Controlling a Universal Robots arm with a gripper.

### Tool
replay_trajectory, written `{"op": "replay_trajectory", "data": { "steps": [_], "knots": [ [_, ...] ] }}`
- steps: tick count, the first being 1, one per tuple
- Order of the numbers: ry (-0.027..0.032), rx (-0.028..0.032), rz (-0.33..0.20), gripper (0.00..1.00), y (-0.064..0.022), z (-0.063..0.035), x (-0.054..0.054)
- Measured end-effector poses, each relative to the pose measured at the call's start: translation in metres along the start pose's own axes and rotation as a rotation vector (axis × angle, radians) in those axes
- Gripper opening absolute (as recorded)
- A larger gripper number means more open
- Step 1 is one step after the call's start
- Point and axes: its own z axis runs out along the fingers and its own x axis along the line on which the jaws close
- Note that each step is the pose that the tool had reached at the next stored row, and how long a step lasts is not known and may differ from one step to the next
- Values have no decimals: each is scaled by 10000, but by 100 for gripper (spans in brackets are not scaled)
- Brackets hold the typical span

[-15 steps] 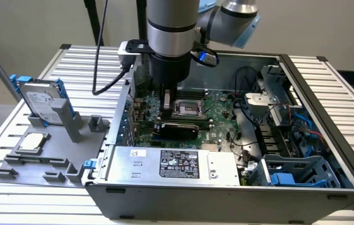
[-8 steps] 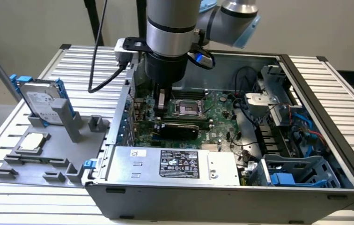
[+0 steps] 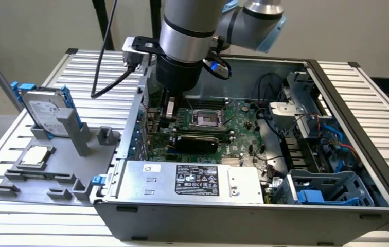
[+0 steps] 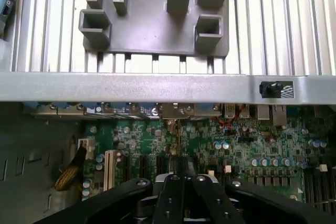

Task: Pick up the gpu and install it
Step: 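Press down on the gpu until it lock into place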

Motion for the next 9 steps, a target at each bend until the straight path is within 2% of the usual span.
{"op": "replay_trajectory", "data": {
  "steps": [6,9],
  "knots": [
    [103,-741,-49,11,27,6,0],
    [198,-1095,-74,11,39,9,1]
  ]
}}
